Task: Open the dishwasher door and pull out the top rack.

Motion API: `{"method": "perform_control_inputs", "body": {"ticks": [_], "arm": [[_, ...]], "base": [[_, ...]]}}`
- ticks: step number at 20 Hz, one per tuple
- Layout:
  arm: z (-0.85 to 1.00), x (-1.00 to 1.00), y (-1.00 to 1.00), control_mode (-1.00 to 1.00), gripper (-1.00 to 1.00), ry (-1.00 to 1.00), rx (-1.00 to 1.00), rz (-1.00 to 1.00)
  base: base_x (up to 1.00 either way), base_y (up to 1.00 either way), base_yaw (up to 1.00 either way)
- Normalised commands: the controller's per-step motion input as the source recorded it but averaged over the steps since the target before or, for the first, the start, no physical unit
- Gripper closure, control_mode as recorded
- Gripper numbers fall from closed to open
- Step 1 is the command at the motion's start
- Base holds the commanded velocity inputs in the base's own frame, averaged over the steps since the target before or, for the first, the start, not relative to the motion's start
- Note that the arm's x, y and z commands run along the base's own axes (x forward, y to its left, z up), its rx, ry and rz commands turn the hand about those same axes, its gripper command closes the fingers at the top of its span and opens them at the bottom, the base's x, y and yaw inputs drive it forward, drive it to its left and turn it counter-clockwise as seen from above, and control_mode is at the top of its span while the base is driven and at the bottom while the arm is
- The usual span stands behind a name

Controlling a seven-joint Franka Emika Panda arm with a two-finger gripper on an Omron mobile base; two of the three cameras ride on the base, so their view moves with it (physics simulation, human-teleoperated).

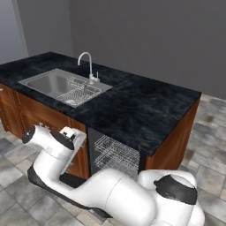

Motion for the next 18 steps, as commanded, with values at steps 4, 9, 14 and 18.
{"method": "perform_control_inputs", "body": {"ticks": [4,9,14,18], "arm": [[-0.11,0.6,-0.23,-1.0,-1.0,0.11,0.0,0.0],[-0.17,0.54,-0.29,-1.0,-1.0,0.08,-0.01,0.0],[-0.28,0.37,-0.3,-1.0,-1.0,0.04,-0.05,0.0],[-0.33,0.21,-0.29,-1.0,-1.0,0.02,-0.06,0.0]], "base": [[0.0,0.0,0.0],[0.0,0.0,0.0],[0.0,0.0,0.0],[0.0,0.0,0.0]]}}
